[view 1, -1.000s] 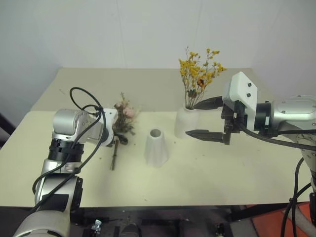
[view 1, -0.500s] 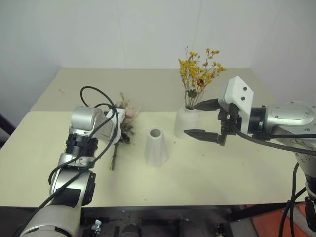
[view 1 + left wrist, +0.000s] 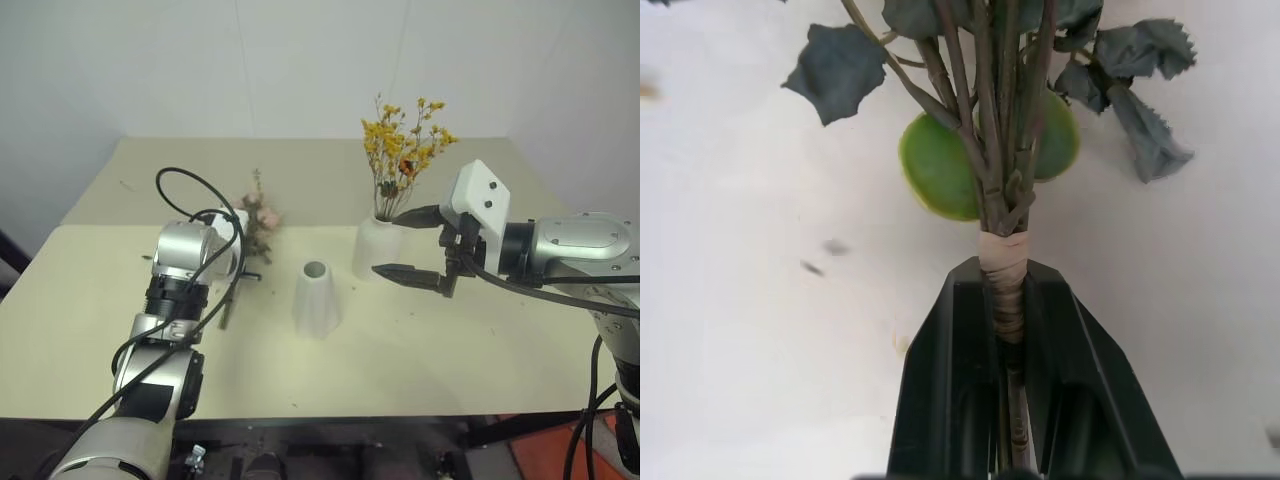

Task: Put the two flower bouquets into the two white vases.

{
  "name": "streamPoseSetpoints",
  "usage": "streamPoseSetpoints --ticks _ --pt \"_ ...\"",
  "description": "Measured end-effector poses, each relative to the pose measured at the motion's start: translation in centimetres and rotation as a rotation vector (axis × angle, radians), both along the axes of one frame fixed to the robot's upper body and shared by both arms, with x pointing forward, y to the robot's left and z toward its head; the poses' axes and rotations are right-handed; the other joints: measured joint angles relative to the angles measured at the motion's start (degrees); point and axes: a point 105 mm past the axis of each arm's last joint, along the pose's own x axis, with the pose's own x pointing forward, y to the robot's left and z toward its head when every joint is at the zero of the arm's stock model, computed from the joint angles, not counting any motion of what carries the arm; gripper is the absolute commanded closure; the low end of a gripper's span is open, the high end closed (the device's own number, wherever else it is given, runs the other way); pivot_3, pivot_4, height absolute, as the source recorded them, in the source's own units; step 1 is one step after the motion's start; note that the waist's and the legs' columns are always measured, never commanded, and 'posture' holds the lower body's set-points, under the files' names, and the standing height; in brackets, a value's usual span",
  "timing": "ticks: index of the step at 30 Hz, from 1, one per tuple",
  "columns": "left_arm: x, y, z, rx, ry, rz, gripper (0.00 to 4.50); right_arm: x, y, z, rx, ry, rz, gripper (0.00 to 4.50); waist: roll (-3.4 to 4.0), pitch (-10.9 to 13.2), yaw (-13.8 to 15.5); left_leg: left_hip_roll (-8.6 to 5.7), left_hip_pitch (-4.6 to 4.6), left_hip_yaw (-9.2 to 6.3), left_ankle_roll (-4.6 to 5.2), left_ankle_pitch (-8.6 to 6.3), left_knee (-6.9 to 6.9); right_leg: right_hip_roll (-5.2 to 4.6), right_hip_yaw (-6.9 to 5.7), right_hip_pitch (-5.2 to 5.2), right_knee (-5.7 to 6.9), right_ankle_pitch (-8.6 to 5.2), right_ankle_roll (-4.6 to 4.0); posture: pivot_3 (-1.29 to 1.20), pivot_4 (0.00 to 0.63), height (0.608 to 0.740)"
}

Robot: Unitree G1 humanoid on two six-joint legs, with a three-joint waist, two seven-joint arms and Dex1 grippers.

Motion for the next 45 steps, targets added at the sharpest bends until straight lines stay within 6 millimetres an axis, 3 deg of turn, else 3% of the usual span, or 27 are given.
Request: streamPoseSetpoints --ticks 4,10,14,18,22,27,37,45 --pt "0.7 1.3 2.8 -0.074 -0.193 0.041 4.39 0.0 0.1 0.0 0.005 -0.001 0.001 0.00 0.00 0.00 0.01 0.00 -0.06 0.00 0.00 0.00 0.00 -0.01 0.00 -0.03 -0.02 0.04 -0.04 0.00 0.150 0.740" --pt "0.6 2.8 11.0 -0.275 -0.665 -0.062 4.39 0.4 -0.2 -0.4 0.021 -0.003 -0.039 0.00 0.00 0.00 0.17 0.00 -0.07 0.00 -0.02 0.01 0.01 -0.02 -0.01 -0.03 -0.03 0.07 -0.08 0.00 0.150 0.740" --pt "-1.7 1.9 16.4 -0.521 -0.963 -0.315 4.39 0.2 -0.8 -0.1 0.049 -0.008 -0.067 0.00 0.00 0.00 0.16 0.01 -0.11 0.01 -0.02 0.01 0.03 -0.02 -0.02 -0.03 -0.05 0.07 -0.08 0.00 0.150 0.740" --pt "-4.3 -0.4 19.0 -0.652 -1.107 -0.635 4.39 -0.9 -1.4 0.0 0.071 0.007 -0.065 0.00 -0.01 0.00 0.46 0.00 -0.11 0.00 -0.02 0.01 0.07 -0.01 -0.03 0.00 -0.05 0.07 -0.07 0.00 0.150 0.740" --pt "-6.3 -2.3 19.8 -0.692 -1.143 -0.905 4.39 -1.9 -1.7 -0.1 0.074 0.013 -0.061 0.00 0.00 0.00 0.20 0.02 -0.06 0.01 -0.01 0.01 0.07 0.02 -0.03 0.03 -0.03 0.05 -0.04 0.00 0.150 0.740" --pt "-7.6 -4.0 19.0 -0.776 -1.112 -1.185 4.39 -2.6 -2.1 -0.8 0.071 0.029 -0.074 0.00 0.00 0.00 -0.06 0.03 -0.03 0.02 -0.01 0.02 0.07 0.02 -0.02 0.05 -0.02 0.02 0.01 0.00 0.150 0.740" --pt "-6.6 -5.7 17.7 -0.974 -1.016 -1.322 4.39 -2.9 -2.7 -0.8 0.079 0.011 -0.134 0.00 0.00 0.00 -0.02 0.03 -0.07 0.01 0.00 0.02 0.07 0.02 -0.02 0.04 -0.05 -0.03 0.09 0.00 0.150 0.740" --pt "-7.1 -7.8 16.7 -1.076 -0.953 -1.419 4.39 -3.1 -3.1 -1.0 0.081 0.005 -0.181 0.00 0.00 0.00 0.02 0.03 -0.06 0.01 0.00 0.02 0.07 0.02 -0.02 0.04 -0.05 -0.04 0.11 0.00 0.150 0.740"
